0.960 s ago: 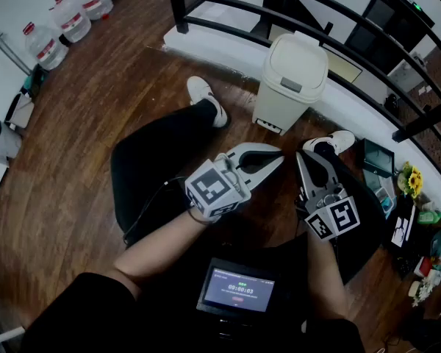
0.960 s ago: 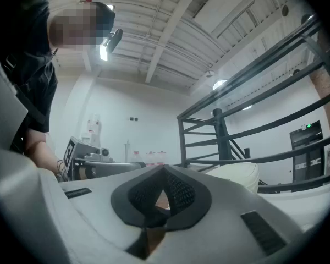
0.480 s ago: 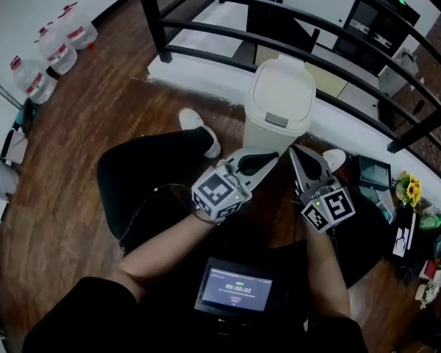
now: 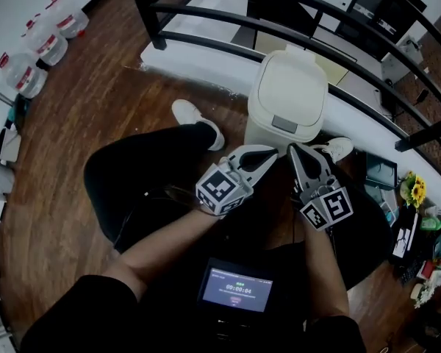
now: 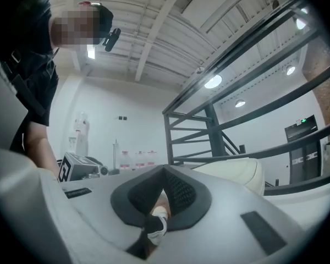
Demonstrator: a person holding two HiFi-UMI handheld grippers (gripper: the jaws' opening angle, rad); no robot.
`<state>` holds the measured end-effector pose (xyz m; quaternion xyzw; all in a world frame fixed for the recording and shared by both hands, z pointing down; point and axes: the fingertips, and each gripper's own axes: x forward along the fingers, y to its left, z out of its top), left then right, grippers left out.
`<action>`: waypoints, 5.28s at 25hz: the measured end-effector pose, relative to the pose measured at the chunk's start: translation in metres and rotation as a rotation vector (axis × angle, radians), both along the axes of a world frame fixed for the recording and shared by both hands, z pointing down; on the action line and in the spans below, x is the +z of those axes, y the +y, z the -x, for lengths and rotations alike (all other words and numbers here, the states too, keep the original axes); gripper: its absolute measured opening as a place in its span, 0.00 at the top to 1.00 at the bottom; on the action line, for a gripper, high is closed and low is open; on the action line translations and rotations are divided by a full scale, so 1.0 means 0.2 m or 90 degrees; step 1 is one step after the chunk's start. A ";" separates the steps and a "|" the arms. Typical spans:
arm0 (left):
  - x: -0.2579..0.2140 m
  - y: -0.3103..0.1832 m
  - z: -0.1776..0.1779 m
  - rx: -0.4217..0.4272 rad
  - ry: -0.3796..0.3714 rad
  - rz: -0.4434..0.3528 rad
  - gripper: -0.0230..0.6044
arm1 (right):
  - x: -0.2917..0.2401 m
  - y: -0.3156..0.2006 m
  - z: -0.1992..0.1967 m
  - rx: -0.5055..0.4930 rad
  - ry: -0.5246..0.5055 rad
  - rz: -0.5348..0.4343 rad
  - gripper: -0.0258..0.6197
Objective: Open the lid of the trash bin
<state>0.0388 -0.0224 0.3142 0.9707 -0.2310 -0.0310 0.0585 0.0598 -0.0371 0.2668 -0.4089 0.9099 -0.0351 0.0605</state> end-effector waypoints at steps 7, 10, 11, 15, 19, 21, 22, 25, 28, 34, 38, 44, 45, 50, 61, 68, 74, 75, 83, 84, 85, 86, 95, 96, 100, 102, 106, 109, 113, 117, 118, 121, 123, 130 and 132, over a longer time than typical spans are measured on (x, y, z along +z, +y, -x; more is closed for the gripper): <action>0.34 -0.14 -0.02 -0.015 -0.043 0.077 0.91 | 0.26 -0.09 -0.01 -0.008 0.008 0.055 0.93; 0.50 -0.20 -0.04 -0.028 -0.065 0.098 0.91 | 0.38 -0.13 -0.03 0.000 0.011 0.069 0.93; 0.55 -0.22 -0.06 -0.029 -0.074 0.105 0.91 | 0.43 -0.13 -0.04 0.001 0.011 0.078 0.93; 0.78 -0.28 -0.08 -0.030 -0.104 0.136 0.91 | 0.66 -0.18 -0.05 -0.003 0.004 0.122 0.93; 1.01 -0.33 -0.09 -0.044 -0.135 0.169 0.91 | 0.84 -0.25 -0.09 0.007 -0.011 0.168 0.93; 1.12 -0.36 -0.09 -0.043 -0.158 0.178 0.91 | 0.90 -0.30 -0.09 0.009 -0.012 0.178 0.93; 1.17 -0.37 -0.10 -0.042 -0.175 0.181 0.91 | 0.93 -0.32 -0.09 0.008 -0.011 0.182 0.93; 1.33 -0.40 -0.08 -0.048 -0.209 0.201 0.91 | 1.00 -0.36 -0.04 0.000 -0.005 0.194 0.93; 1.45 -0.43 -0.05 -0.060 -0.218 0.228 0.91 | 1.10 -0.39 -0.01 -0.009 0.005 0.211 0.93; 1.65 -0.50 -0.08 -0.059 -0.238 0.245 0.91 | 1.36 -0.43 0.04 -0.018 0.016 0.262 0.93; 1.76 -0.56 -0.07 -0.073 -0.241 0.262 0.91 | 1.48 -0.43 0.03 -0.011 0.017 0.294 0.93; 1.89 -0.67 -0.10 -0.097 -0.255 0.271 0.91 | 1.58 -0.46 0.00 0.002 0.008 0.319 0.93; 1.91 -0.68 -0.10 -0.100 -0.260 0.272 0.91 | 1.59 -0.46 0.00 0.006 0.010 0.319 0.93; 1.98 -0.71 -0.13 -0.103 -0.271 0.278 0.91 | 1.63 -0.50 -0.04 0.024 0.013 0.327 0.93; 2.11 -0.74 -0.13 -0.106 -0.312 0.316 0.91 | 1.66 -0.51 -0.07 0.026 0.006 0.349 0.93; 2.12 -0.74 -0.13 -0.118 -0.366 0.333 0.91 | 1.64 -0.52 -0.08 0.030 -0.007 0.351 0.93; 2.13 -0.73 -0.13 -0.130 -0.371 0.359 0.91 | 1.63 -0.51 -0.10 0.031 -0.008 0.352 0.93; 2.14 -0.73 -0.13 -0.128 -0.370 0.366 0.91 | 1.63 -0.51 -0.10 0.032 -0.008 0.352 0.93; 2.15 -0.74 -0.13 -0.122 -0.381 0.381 0.91 | 1.62 -0.50 -0.10 0.033 -0.010 0.350 0.93; 2.16 -0.74 -0.13 -0.123 -0.380 0.384 0.91 | 1.62 -0.50 -0.10 0.033 -0.010 0.350 0.93; 2.16 -0.74 -0.14 -0.124 -0.380 0.387 0.91 | 1.62 -0.50 -0.10 0.034 -0.010 0.349 0.93; 2.16 -0.73 -0.14 -0.124 -0.381 0.389 0.91 | 1.62 -0.50 -0.11 0.034 -0.009 0.349 0.93; 2.19 -0.74 -0.13 -0.122 -0.404 0.410 0.91 | 1.60 -0.50 -0.11 0.037 -0.013 0.346 0.93; 2.20 -0.74 -0.13 -0.124 -0.406 0.413 0.91 | 1.60 -0.50 -0.10 0.036 -0.013 0.346 0.93; 2.23 -0.74 -0.13 -0.125 -0.417 0.424 0.91 | 1.60 -0.51 -0.10 0.035 -0.014 0.346 0.93; 2.25 -0.75 -0.13 -0.126 -0.423 0.428 0.91 | 1.60 -0.51 -0.10 0.035 -0.016 0.346 0.93; 2.25 -0.75 -0.14 -0.130 -0.420 0.427 0.91 | 1.61 -0.50 -0.11 0.035 -0.017 0.347 0.93; 2.24 -0.75 -0.14 -0.130 -0.412 0.429 0.91 | 1.62 -0.51 -0.11 0.037 -0.018 0.347 0.93; 2.24 -0.75 -0.13 -0.132 -0.422 0.429 0.91 | 1.61 -0.51 -0.10 0.034 -0.019 0.349 0.93; 2.21 -0.76 -0.15 -0.126 -0.426 0.427 0.91 | 1.59 -0.52 -0.10 0.031 -0.020 0.348 0.93; 2.20 -0.75 -0.15 -0.124 -0.426 0.427 0.91 | 1.59 -0.51 -0.10 0.031 -0.020 0.348 0.93; 2.21 -0.75 -0.14 -0.124 -0.425 0.427 0.91 | 1.58 -0.50 -0.10 0.030 -0.022 0.347 0.93; 2.22 -0.75 -0.14 -0.128 -0.419 0.435 0.91 | 1.58 -0.50 -0.09 0.028 -0.022 0.348 0.93; 2.22 -0.75 -0.13 -0.132 -0.396 0.468 0.91 | 1.52 -0.49 -0.08 0.014 -0.012 0.361 0.93; 2.21 -0.73 -0.14 -0.106 -0.415 0.446 0.91 | 1.51 -0.48 -0.06 0.003 -0.014 0.377 0.93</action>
